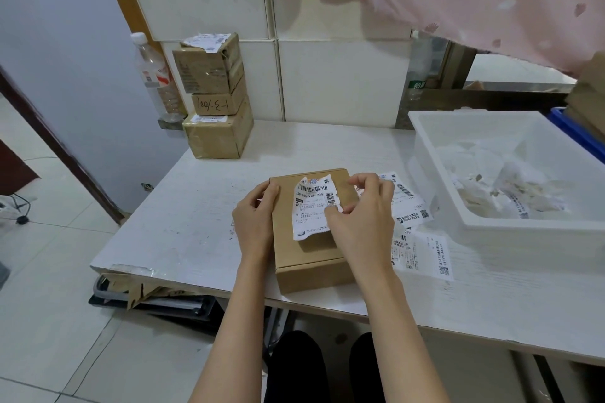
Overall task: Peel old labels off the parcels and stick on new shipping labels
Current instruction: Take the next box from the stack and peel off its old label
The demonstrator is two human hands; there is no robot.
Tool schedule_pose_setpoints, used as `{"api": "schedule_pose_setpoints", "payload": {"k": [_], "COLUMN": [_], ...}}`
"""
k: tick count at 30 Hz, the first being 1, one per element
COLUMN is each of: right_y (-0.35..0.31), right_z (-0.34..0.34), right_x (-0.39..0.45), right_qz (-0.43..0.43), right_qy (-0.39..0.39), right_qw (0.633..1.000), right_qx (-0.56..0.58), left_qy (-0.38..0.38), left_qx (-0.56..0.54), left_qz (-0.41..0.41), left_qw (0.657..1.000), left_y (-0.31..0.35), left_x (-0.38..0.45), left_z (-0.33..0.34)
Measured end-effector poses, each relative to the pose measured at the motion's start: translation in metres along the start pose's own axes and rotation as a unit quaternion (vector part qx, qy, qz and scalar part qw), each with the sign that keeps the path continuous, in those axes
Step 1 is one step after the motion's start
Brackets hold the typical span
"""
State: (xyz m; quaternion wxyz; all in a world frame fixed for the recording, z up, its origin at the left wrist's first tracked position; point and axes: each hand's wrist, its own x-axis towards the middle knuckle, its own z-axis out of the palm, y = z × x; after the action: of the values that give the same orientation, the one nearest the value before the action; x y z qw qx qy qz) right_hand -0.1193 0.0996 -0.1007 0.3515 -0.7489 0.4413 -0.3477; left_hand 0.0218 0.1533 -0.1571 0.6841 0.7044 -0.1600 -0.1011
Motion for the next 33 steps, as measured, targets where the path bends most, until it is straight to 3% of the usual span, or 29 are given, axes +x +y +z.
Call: {"api": "schedule_pose_setpoints", "payload": {"k": [5,11,23,33], "right_y": [-0.009,-0.015,-0.002,0.001], "right_z": [-0.01,-0.014,0.007,0.004], "right_x": [0.016,0.033,0.023,0.021], "right_qz": [0.044,0.084,0.054,0.054], "right_qy": [-0.111,-0.192,-0.092,-0.1], "right_qw": [0.991,0.978,0.99,0.985], "right_qx": [-0.065,-0.012,0.094,0.133], "left_qy": [-0.002,-0.005,0.0,-0.001], "left_qx": [-0.004,-0.007,-0.004,0.005], "left_qz": [0.0,-0.002,-0.005,-0.01], "left_qw": [1.0,1.0,1.0,1.0], "left_y": [-0.001,-0.001,-0.001,-0.001], "left_x": [0.0,0.001,0.0,0.001], "left_z": [0.0,0.0,0.001,0.0]}}
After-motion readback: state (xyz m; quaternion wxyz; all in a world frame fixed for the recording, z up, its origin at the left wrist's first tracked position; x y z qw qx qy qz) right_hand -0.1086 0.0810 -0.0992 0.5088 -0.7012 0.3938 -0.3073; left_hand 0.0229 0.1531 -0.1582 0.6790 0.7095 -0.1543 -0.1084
